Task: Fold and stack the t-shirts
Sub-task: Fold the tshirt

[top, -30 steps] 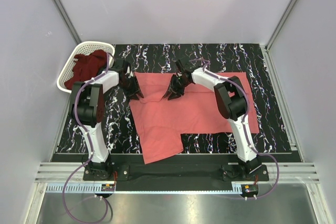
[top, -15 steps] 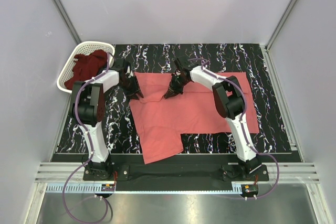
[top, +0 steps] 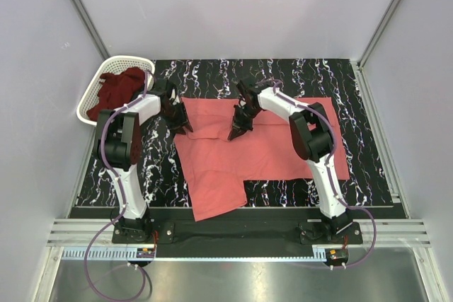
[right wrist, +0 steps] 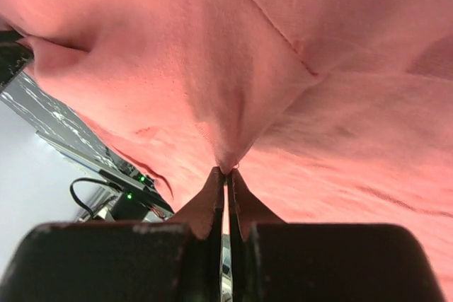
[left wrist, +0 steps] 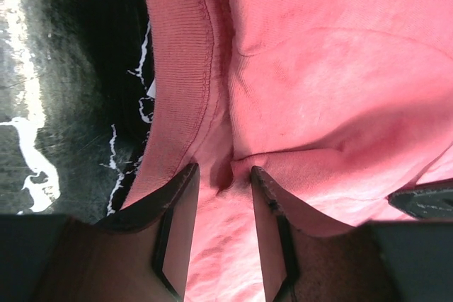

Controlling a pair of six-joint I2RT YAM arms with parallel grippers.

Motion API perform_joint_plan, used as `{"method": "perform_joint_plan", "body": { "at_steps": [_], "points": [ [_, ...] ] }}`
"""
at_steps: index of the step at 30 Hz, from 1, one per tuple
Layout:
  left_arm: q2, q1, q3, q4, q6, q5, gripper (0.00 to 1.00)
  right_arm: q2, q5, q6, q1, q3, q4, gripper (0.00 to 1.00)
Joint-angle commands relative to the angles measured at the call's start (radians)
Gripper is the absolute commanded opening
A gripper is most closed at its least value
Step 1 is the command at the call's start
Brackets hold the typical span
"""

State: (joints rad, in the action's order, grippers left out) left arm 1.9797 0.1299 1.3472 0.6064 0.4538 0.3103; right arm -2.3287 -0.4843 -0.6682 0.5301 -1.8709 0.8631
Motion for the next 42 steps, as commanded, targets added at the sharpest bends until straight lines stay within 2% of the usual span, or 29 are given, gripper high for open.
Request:
{"method": "perform_joint_plan", "body": {
  "at_steps": [1,12,16,18,21,22,26,27,29,31,35,37,42],
  "points": [
    [-0.064,-0.004,0.041,0.027,-0.038,-0.051,0.41,0.095,-0.019,0.03,0.008,0.0,0.034,0.0],
    [-0.143,-0.004,0.046,0.09,-0.084,-0.119,0.47,0.103,-0.002,0.082,0.007,0.019,0.08,0.01],
    [-0.179,-0.004,0.046,0.11,-0.092,-0.102,0.48,0.1,-0.011,0.104,0.005,0.036,0.09,0.02],
    [-0.182,-0.003,0.035,0.115,-0.087,-0.08,0.5,0.104,-0.005,0.107,0.004,0.052,0.071,0.05],
    [-0.202,-0.003,-0.002,0.073,-0.083,-0.047,0.54,0.083,0.032,0.133,0.001,0.056,0.076,0.25],
    [-0.205,-0.003,-0.023,0.064,-0.081,-0.019,0.54,0.075,0.051,0.148,-0.001,0.055,0.088,0.25],
    [-0.208,0.0,-0.045,0.009,-0.063,0.104,0.38,0.124,0.122,0.211,-0.022,0.076,0.113,0.25],
    [-0.206,0.004,-0.043,-0.008,-0.047,0.124,0.38,0.152,0.125,0.22,-0.024,0.07,0.102,0.26],
    [-0.194,0.008,-0.037,-0.042,-0.024,0.157,0.37,0.157,0.119,0.254,-0.025,0.041,0.102,0.36],
    [-0.167,0.008,-0.039,-0.091,0.026,0.196,0.37,0.128,0.116,0.265,-0.028,-0.02,0.105,0.4],
    [-0.102,0.008,-0.026,-0.163,0.109,0.204,0.36,0.051,0.119,0.233,-0.059,-0.134,0.108,0.38],
    [-0.058,0.008,0.0,-0.171,0.134,0.161,0.36,0.002,0.128,0.222,-0.074,-0.204,0.117,0.38],
    [0.043,0.01,0.064,-0.183,0.157,0.064,0.43,-0.044,0.236,0.234,-0.122,-0.341,0.198,0.4]
  ]
}}
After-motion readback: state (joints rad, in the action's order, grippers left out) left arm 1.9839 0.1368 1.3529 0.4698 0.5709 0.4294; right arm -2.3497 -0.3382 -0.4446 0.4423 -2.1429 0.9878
